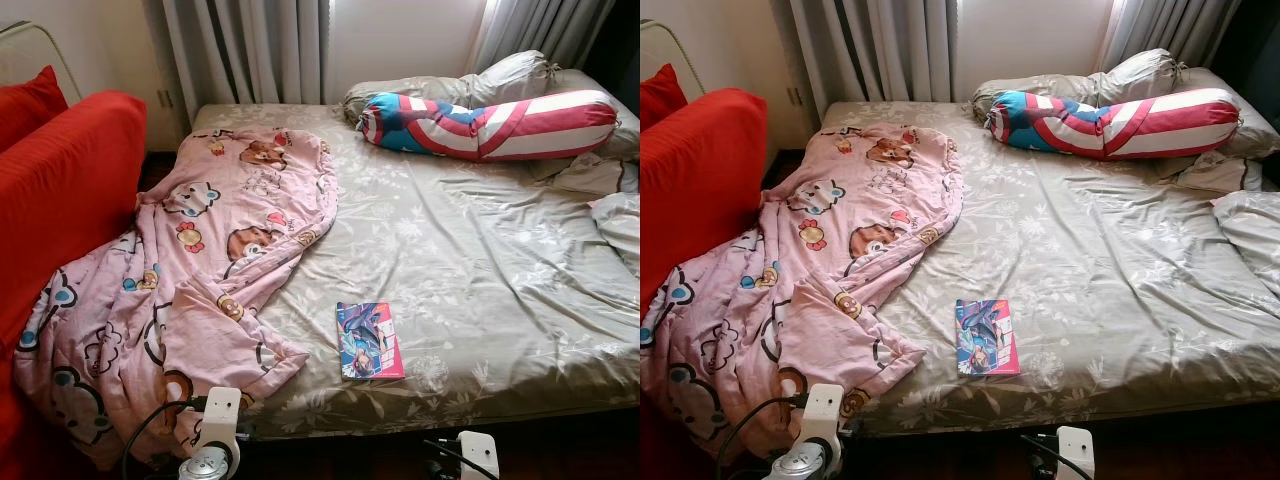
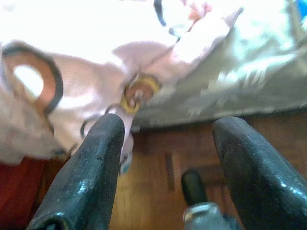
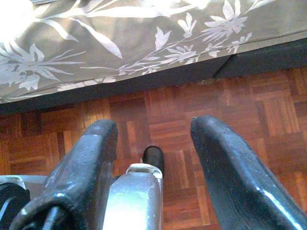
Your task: Clean up the room
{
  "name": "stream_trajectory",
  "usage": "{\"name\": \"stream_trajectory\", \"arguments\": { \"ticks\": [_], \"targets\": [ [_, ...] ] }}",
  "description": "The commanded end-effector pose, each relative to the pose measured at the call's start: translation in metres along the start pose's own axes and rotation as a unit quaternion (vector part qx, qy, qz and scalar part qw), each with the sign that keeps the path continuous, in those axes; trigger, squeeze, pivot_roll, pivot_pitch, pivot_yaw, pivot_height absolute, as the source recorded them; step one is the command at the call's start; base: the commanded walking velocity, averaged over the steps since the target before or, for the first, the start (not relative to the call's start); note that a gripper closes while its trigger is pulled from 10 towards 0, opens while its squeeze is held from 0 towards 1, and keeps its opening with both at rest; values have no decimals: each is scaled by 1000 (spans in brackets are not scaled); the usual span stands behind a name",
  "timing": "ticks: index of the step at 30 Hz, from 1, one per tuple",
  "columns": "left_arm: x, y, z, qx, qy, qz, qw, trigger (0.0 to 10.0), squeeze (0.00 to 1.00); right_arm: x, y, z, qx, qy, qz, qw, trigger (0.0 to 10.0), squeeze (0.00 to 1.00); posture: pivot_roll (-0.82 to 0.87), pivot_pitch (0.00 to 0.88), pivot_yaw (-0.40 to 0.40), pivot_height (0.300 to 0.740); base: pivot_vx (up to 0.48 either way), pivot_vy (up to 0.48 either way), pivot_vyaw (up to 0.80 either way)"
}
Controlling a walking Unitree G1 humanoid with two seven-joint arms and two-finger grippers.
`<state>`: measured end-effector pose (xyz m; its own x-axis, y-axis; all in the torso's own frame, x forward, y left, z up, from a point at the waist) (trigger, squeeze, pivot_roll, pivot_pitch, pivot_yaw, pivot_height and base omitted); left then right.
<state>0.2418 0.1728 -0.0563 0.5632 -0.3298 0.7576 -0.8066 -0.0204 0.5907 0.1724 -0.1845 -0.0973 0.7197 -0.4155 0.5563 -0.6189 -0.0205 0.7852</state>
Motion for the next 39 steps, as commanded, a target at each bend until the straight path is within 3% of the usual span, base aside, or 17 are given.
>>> {"name": "stream_trajectory", "arguments": {
  "ticks": [1,3,5,8,12,17,21,25,30,31,36,39],
  "targets": [
    [8,2,-23,15,-12,57,998,10000,0,-2,1,2,-3,-7,0,1000,10000,0,-19,39,-1,740,0,0,0],
    [25,5,-40,26,-21,125,992,10000,0,-3,1,1,-2,-7,0,1000,10000,0,-22,35,11,740,0,0,0],
    [29,11,-44,28,-42,161,986,10000,0,-4,1,1,-2,-9,0,1000,10000,0,-30,31,18,740,0,0,0],
    [27,14,-44,28,-51,165,985,10000,0,-5,1,1,-2,-10,0,1000,10000,0,-31,29,21,740,0,0,0],
    [4,38,-44,25,-42,180,982,10000,0,-7,2,2,-5,-12,-2,1000,10000,0,-27,22,27,740,0,0,0],
    [-12,53,-48,20,-49,178,983,10000,0,-9,2,2,-4,-11,-4,1000,10000,0,-25,16,31,740,0,0,0],
    [-18,60,-51,20,-52,175,983,10000,0,-9,2,2,-4,-11,-4,1000,10000,0,-25,13,33,740,0,0,0],
    [-26,65,-55,14,-51,149,987,10000,0,-8,2,1,-3,-10,-4,1000,10000,0,-20,14,29,740,0,0,0],
    [-37,56,-53,18,-46,99,994,10000,0,-7,2,2,-3,-9,-3,1000,10000,0,-14,21,24,740,0,0,0],
    [-45,47,-51,17,-34,55,998,10000,0,-6,2,1,-3,-10,-2,1000,10000,0,-17,26,15,740,0,0,0],
    [-54,41,-47,14,-23,9,1000,10000,0,-5,1,1,-4,-10,0,1000,10000,0,-18,28,16,740,0,0,0],
    [-66,39,-41,3,-18,-48,999,10000,0,-4,1,0,-4,-12,1,1000,10000,0,-30,30,13,740,0,0,0]
  ]
}}
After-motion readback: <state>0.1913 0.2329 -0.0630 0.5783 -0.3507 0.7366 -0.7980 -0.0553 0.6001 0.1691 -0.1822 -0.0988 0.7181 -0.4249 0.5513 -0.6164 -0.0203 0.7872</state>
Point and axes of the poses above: a point about 5 cm out from each wrist's last joint towards the gripper, its own y axis pointing back from the gripper into the wrist, its own x axis along the axis of the wrist's last joint, z = x × y, the point moved 1 cm from there along -y, pointing out of the wrist towards the gripper, and after that the axes turned 14 degrees about -y, right-handed, at the moved point
